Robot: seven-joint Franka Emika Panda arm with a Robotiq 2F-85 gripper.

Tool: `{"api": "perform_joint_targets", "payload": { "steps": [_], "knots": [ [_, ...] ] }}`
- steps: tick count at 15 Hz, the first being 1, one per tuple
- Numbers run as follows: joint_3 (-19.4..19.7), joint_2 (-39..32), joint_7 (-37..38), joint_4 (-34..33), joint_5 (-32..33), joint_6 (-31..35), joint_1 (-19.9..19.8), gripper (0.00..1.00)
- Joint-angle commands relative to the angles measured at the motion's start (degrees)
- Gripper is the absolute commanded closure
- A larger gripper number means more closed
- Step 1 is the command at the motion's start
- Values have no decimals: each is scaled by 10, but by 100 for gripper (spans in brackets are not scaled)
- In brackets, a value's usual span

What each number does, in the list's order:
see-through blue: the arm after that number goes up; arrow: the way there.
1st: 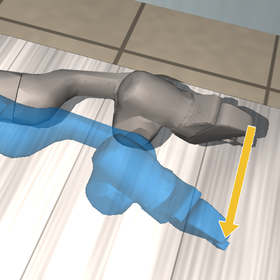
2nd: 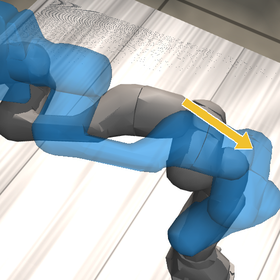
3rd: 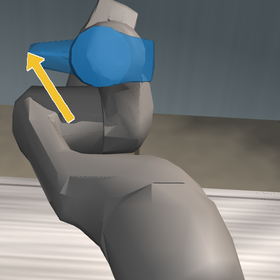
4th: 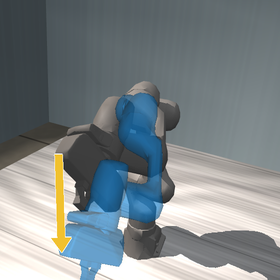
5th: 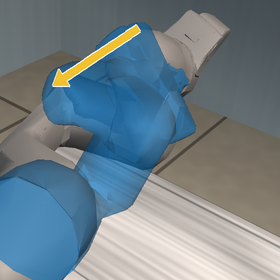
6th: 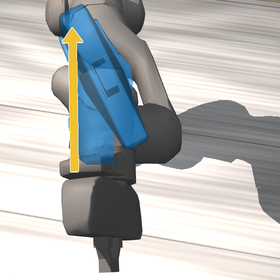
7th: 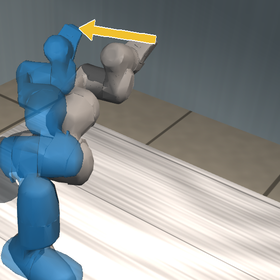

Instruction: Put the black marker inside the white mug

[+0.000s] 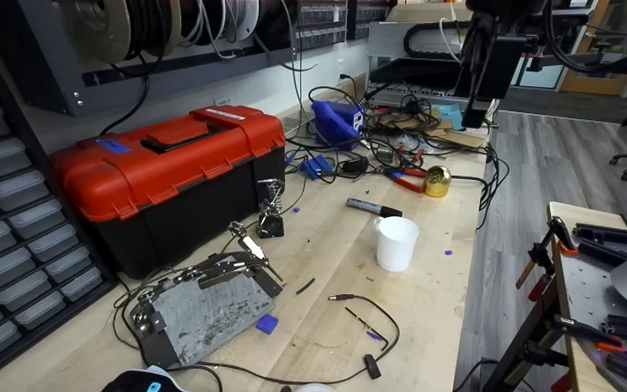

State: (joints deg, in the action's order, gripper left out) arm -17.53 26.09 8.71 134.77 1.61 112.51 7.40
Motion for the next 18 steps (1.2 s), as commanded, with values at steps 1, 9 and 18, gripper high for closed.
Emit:
{"api": "perform_joint_targets", "payload": {
  "steps": [1, 9, 18],
  "knots": [
    [12, -2, 5, -1, 6, -2, 14, 0],
    [18, -17, 12, -4, 12, 5, 4, 0],
    [68, -63, 31, -2, 3, 41, -21, 0]
  ]
}}
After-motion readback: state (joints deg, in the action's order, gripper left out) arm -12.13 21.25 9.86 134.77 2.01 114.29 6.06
